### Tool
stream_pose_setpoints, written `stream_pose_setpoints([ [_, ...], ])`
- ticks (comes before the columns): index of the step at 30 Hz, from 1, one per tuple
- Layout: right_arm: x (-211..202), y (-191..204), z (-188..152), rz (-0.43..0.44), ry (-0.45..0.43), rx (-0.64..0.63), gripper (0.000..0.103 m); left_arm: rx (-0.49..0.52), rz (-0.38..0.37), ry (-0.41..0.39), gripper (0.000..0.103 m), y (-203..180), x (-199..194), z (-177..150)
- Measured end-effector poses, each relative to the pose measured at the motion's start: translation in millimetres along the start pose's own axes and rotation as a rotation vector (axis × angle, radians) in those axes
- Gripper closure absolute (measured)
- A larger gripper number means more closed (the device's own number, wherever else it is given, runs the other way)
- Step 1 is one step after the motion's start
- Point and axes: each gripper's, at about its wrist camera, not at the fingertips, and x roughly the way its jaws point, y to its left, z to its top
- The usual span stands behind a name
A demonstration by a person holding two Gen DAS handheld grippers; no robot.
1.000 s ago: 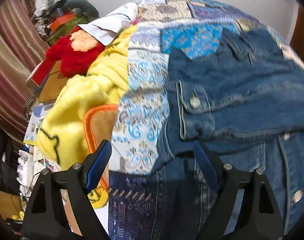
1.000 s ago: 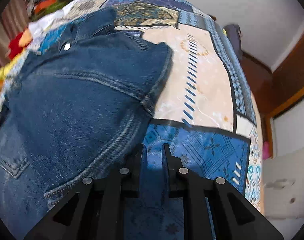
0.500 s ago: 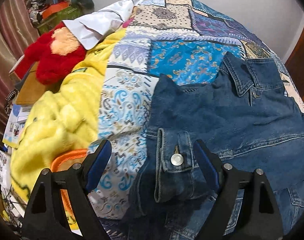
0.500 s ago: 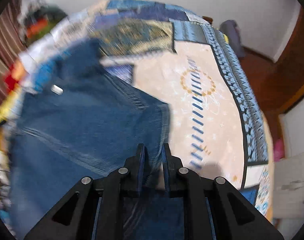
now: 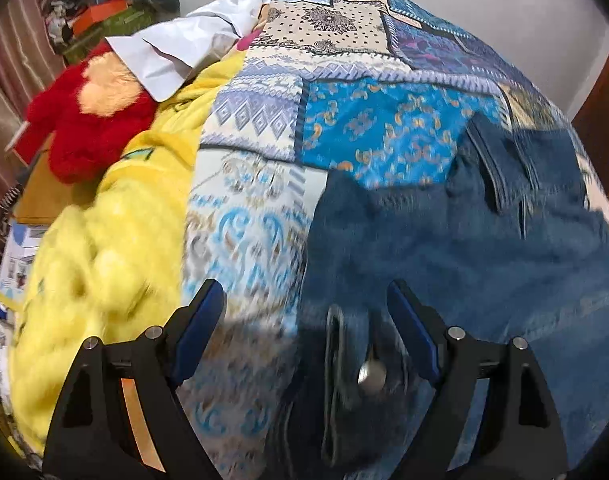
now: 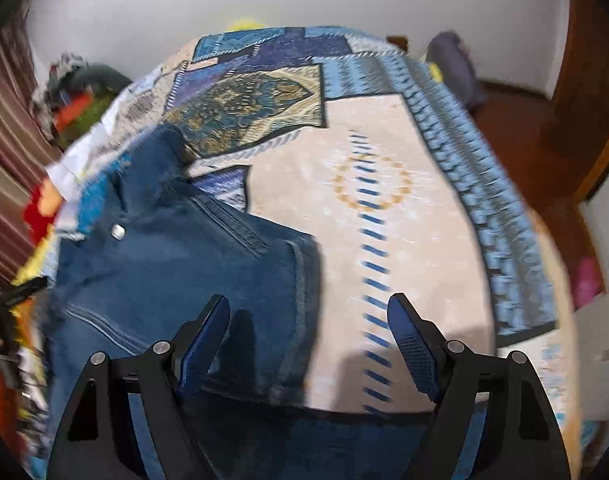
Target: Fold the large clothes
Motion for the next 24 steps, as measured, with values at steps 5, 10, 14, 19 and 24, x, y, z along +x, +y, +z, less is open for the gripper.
stream_pose_setpoints([
  [5, 23, 15, 12, 0.029, 0.010, 0.002, 0.064, -0.063, -0.040, 0.040, 0.026, 3, 33, 28],
  [10, 39, 32, 17, 0.007, 0.031, -0.040, 0.087, 0.044, 0.014, 0.046, 0.091, -21, 47, 35],
  [14, 36, 37, 30, -0.014, 0.010, -0.041, 0.092, 0.103, 0.096, 0.026, 0.095, -38, 47, 36],
  [19, 27, 64, 47, -0.076, -0.017, -0.196, 0.093, 0.034, 0.065, -0.080, 0.096, -26, 1, 46],
  [24, 23, 79, 74, -0.079, -0.046, -0.226, 0.093, -0.020, 0.044, -0.133, 0.096, -5, -29, 55],
])
